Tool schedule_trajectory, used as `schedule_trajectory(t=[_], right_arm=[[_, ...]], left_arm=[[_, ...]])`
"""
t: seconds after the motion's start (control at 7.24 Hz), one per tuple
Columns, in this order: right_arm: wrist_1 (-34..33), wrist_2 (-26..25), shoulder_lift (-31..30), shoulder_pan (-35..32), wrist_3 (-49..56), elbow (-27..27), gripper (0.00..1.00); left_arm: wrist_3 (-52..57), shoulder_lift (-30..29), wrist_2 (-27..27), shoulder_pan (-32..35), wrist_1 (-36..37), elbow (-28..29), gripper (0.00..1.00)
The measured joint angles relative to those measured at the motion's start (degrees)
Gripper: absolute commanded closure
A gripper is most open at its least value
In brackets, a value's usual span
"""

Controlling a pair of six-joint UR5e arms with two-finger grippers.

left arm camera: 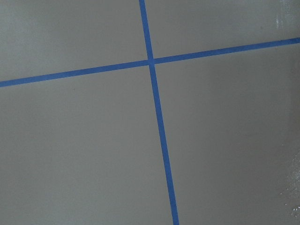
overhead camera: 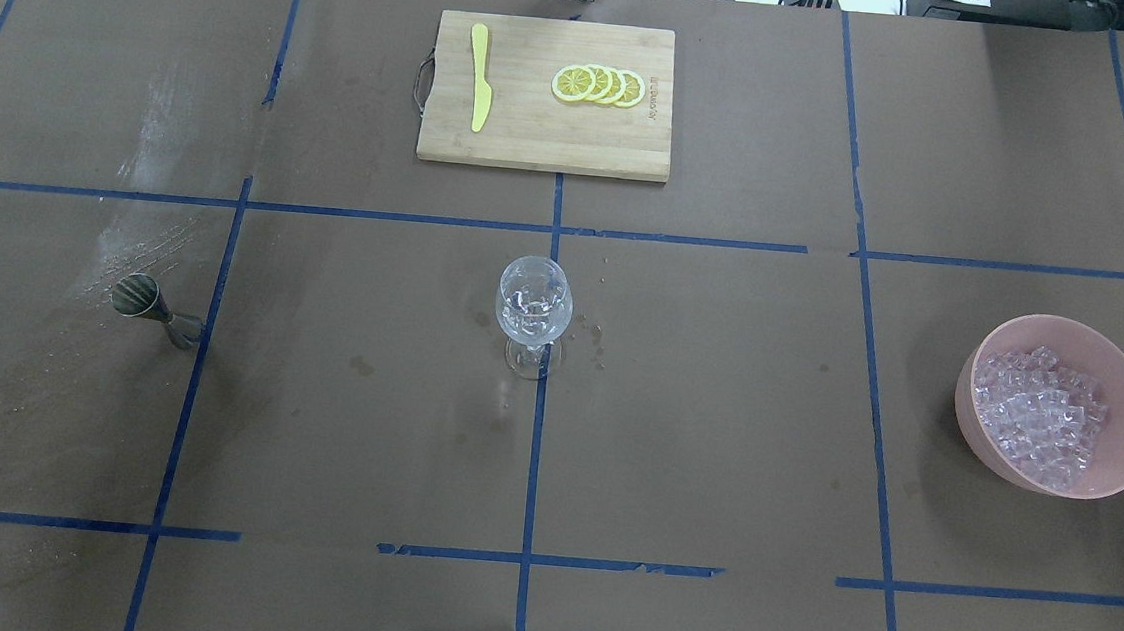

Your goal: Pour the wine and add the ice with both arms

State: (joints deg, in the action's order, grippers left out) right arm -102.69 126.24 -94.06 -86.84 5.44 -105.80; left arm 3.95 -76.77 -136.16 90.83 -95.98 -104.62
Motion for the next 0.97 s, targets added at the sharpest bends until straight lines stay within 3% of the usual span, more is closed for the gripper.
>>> schedule_trajectory(t=[0.41,0.97], right_arm=[[4.2,2.6,-4.8,-1.8,-0.1,3.2,0.0],[9.9,4.4,-6.4,-1.9,-0.4,6.1,0.0]], left_arm=[[0.0,0.0,0.0,0.0,0.0,-0.2,0.0],[0.0,0.0,0.0,0.1,0.0,-0.5,0.0]])
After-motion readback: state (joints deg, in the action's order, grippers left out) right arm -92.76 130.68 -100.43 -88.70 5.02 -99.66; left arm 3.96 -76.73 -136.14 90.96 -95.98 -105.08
